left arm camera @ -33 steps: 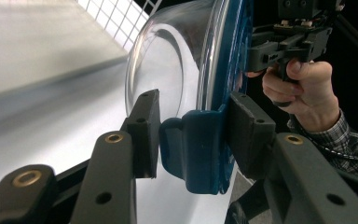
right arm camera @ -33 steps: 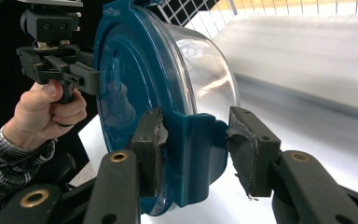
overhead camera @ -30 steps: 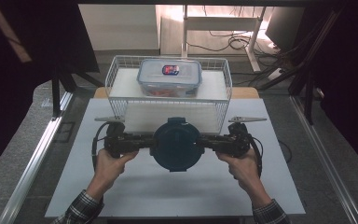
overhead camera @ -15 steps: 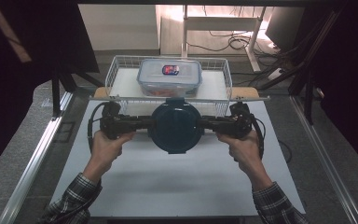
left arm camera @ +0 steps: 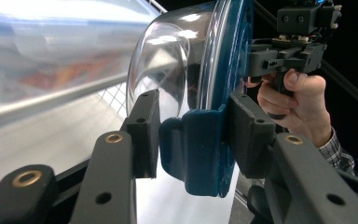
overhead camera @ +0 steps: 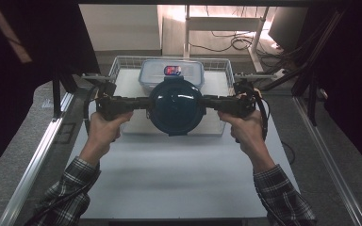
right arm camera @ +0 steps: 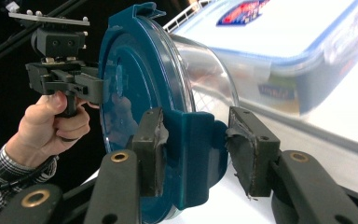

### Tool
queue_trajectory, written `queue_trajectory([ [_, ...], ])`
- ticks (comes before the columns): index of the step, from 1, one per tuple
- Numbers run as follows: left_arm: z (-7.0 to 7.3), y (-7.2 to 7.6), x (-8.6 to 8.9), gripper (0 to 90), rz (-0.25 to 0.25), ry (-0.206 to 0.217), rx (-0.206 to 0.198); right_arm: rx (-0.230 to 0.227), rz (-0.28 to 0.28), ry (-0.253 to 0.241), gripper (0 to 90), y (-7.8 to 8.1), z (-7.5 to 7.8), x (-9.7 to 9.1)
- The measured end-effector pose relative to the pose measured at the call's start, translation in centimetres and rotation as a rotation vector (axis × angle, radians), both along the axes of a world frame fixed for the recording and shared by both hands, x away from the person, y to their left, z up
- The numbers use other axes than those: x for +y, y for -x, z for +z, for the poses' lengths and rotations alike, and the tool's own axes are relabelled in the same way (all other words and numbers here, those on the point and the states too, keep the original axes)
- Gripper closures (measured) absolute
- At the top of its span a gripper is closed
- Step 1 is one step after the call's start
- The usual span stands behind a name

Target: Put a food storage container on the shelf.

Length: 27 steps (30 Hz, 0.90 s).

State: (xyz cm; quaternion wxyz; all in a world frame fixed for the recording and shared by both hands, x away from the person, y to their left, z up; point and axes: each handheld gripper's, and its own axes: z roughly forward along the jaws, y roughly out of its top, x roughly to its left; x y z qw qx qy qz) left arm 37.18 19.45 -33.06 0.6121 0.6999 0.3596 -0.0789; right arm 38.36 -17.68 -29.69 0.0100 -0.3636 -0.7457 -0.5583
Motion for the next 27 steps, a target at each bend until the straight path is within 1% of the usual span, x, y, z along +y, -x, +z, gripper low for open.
queue_trajectory([
  [7,1.9,-1.4,0.6,57.4,0.005,0.009,0.001,-0.004,-0.007,-0.02,57.3,-1.3,1.7,0.5],
  [12,3.2,-2.4,1.1,57.4,0.006,0.024,0.004,-0.011,-0.011,-0.026,57.4,-2.2,3.3,0.9],
  [16,4.2,-3.4,1.5,57.4,0.013,0.041,0.0,-0.022,-0.015,-0.027,57.4,-3.0,4.4,1.4],
  [20,5.1,-4.5,2.0,57.4,0.017,0.055,0.002,-0.03,-0.021,-0.031,57.4,-4.0,5.4,1.8],
  [23,5.7,-5.2,2.2,57.4,0.024,0.058,-0.002,-0.035,-0.027,-0.037,57.4,-4.8,6.1,2.1],
  [26,6.1,-6.1,2.4,57.3,0.031,0.066,0.003,-0.038,-0.032,-0.042,57.4,-5.6,6.6,2.3],
  [27,6.3,-6.5,2.4,57.4,0.031,0.064,-0.001,-0.039,-0.033,-0.044,57.3,-5.9,6.6,2.3],
])
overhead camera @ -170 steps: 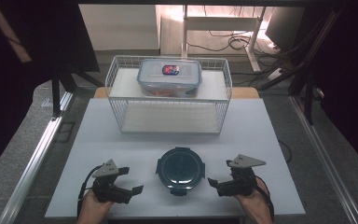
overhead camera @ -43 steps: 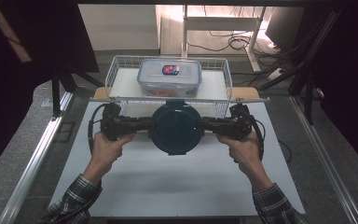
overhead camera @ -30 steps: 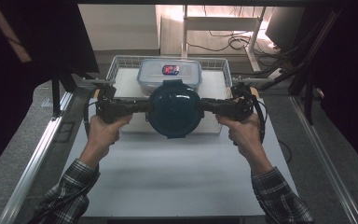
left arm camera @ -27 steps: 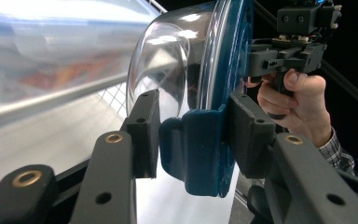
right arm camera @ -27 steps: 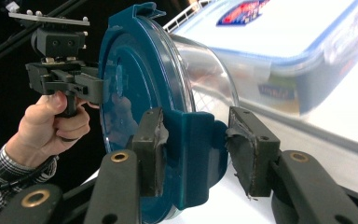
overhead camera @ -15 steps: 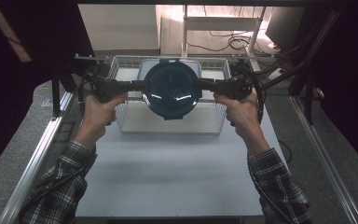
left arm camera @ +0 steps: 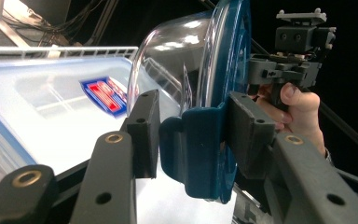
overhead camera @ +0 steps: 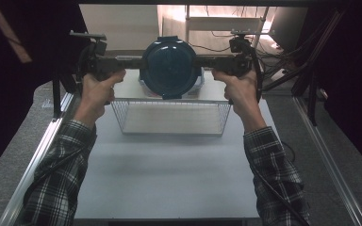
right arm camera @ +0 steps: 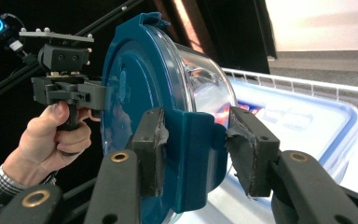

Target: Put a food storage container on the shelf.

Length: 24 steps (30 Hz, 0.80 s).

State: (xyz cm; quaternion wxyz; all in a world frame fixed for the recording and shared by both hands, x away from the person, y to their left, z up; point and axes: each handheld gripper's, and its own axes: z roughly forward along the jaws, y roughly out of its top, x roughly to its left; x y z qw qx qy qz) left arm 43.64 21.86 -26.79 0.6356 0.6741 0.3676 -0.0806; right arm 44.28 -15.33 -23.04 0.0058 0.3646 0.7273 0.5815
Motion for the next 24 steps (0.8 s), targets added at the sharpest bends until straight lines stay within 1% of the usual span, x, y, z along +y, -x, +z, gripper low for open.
queue_trajectory([
  [4,0.4,-1.3,0.1,57.2,0.008,-0.003,0.001,0.011,-0.01,-0.012,57.3,-1.3,0.1,0.1],
  [6,0.6,-2.0,0.1,57.2,0.016,0.0,0.008,0.012,-0.016,-0.02,57.3,-1.8,0.1,0.1],
  [8,0.6,-2.4,0.1,57.2,0.021,0.0,0.014,0.015,-0.019,-0.03,57.2,-2.4,0.0,0.1],
  [11,0.4,-3.0,0.0,57.1,0.031,-0.012,0.016,0.028,-0.023,-0.032,57.1,-3.2,-0.3,0.2],
  [12,0.3,-3.1,0.0,57.1,0.036,-0.006,0.022,0.03,-0.024,-0.031,57.0,-3.5,-0.4,0.2],
  [15,0.1,-3.3,0.1,57.2,0.053,0.015,0.003,0.034,-0.021,-0.04,56.8,-4.0,-0.7,0.2],
  [16,0.0,-3.3,0.1,57.1,0.06,0.023,-0.006,0.028,-0.018,-0.032,57.1,-4.1,-0.7,0.3],
  [17,0.1,-3.3,0.0,57.2,0.068,0.033,-0.027,0.015,-0.022,-0.024,66.3,-4.1,-0.6,0.3],
  [18,0.2,-3.3,-0.2,57.0,0.072,0.027,-0.035,-0.011,-0.034,-0.032,72.9,-4.0,-0.4,0.3],
  [19,0.4,-3.4,-0.5,56.7,0.067,0.019,-0.038,-0.02,-0.029,-0.019,69.9,-3.9,-0.2,0.5],
  [20,0.5,-3.4,-0.8,56.4,0.068,0.015,-0.028,-0.028,-0.041,0.016,69.8,-3.8,0.0,0.8],
  [21,0.4,-3.5,-0.9,56.1,0.066,0.007,-0.018,-0.04,-0.064,0.043,70.0,-3.8,0.2,1.1],
  [22,0.3,-3.6,-1.3,55.7,0.085,-0.028,-0.015,-0.045,-0.074,0.07,70.3,-3.8,0.2,1.3],
  [23,0.3,-3.4,-1.8,56.2,0.138,-0.107,-0.041,-0.044,-0.081,0.098,71.6,-3.9,0.1,1.6],
  [24,0.3,-3.2,-2.2,62.8,0.172,-0.156,-0.071,-0.049,-0.077,0.115,71.9,-3.9,-0.1,1.9],
])
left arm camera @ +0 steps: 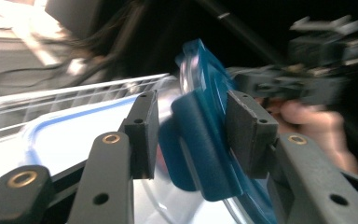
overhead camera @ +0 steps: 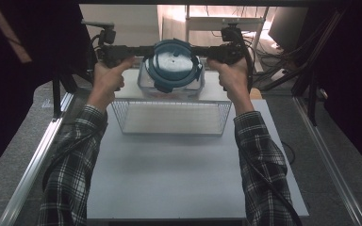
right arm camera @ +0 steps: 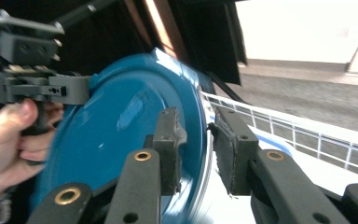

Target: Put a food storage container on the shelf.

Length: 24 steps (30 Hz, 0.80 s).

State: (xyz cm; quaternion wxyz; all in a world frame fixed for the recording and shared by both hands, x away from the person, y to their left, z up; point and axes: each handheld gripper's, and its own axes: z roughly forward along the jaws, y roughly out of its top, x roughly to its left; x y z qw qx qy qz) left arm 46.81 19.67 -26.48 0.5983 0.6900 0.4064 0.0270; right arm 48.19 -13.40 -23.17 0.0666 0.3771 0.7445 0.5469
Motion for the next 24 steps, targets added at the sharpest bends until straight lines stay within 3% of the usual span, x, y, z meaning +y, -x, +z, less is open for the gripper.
queue_trajectory([
  [1,-0.2,0.1,-0.5,63.5,0.02,-0.017,-0.014,0.002,-0.006,0.012,71.4,0.0,-0.2,0.4],
  [2,-0.3,0.2,-0.8,62.6,0.039,-0.008,-0.029,-0.015,-0.032,0.037,70.5,0.1,-0.6,0.9],
  [4,-0.2,0.5,-1.5,63.7,0.081,-0.031,-0.06,-0.029,-0.064,0.019,71.0,0.0,-0.8,1.3],
  [7,0.3,0.5,-1.8,64.6,0.091,-0.081,-0.069,-0.026,-0.064,0.022,70.8,-0.2,-0.8,1.3],
  [10,0.4,0.6,-2.0,64.6,0.099,-0.095,-0.069,-0.031,-0.063,0.028,70.2,-0.2,-0.8,1.3],
  [13,0.5,0.9,-2.1,64.7,0.12,-0.115,-0.074,-0.047,-0.076,0.027,64.1,-0.1,-0.9,1.2],
  [21,1.1,1.3,-3.0,68.1,0.169,-0.177,-0.085,-0.081,-0.063,0.034,67.6,2.1,-0.6,-0.5],
  [24,1.2,1.3,-3.1,68.3,0.174,-0.18,-0.084,-0.072,-0.036,0.016,69.9,3.4,-0.6,-1.3],
])
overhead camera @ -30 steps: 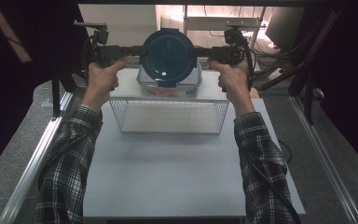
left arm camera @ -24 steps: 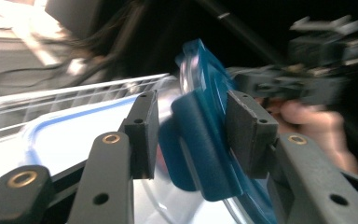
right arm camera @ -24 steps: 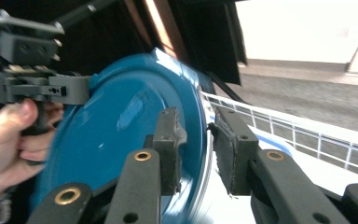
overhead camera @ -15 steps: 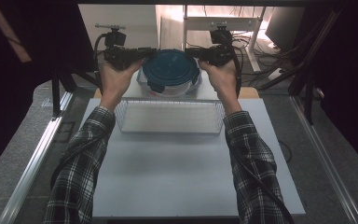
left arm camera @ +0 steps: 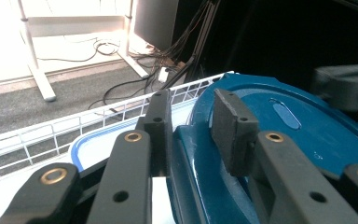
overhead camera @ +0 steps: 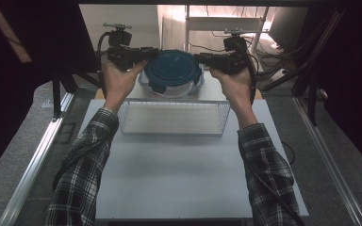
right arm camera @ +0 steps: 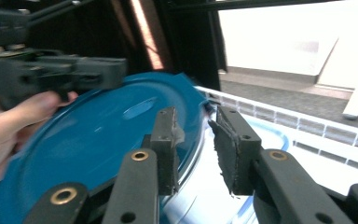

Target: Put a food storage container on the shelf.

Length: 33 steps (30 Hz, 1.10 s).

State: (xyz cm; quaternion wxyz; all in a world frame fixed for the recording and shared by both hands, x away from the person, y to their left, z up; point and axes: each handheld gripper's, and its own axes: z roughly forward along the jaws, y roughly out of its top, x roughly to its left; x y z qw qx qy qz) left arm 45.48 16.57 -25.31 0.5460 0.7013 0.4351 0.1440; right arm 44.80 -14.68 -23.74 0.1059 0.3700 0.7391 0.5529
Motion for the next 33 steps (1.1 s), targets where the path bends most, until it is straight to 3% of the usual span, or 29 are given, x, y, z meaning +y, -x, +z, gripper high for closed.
queue_trajectory([
  [7,0.1,0.1,-0.4,68.0,0.0,-0.001,0.011,-0.013,0.045,0.017,77.0,3.4,-0.2,-0.8],
  [11,0.2,0.2,-0.6,69.1,0.01,-0.017,0.008,-0.03,0.103,0.013,81.3,5.7,-0.5,-1.2],
  [17,0.2,0.3,-0.6,69.1,0.016,-0.013,0.012,-0.007,0.193,0.061,83.4,8.0,-2.0,0.1],
  [21,0.3,0.2,-0.5,69.0,0.011,-0.018,0.02,-0.013,0.184,0.1,86.7,7.9,-2.8,1.0],
  [24,0.4,0.1,-0.4,69.0,0.007,-0.005,0.029,-0.003,0.175,0.069,88.8,7.3,-3.0,1.1],
  [29,0.3,-0.1,0.5,68.3,0.002,0.013,0.037,0.009,0.109,0.051,89.0,5.6,-3.4,0.6],
  [33,0.4,0.4,1.1,69.6,0.002,-0.004,0.018,0.015,0.042,0.056,89.0,4.1,-3.2,0.4],
])
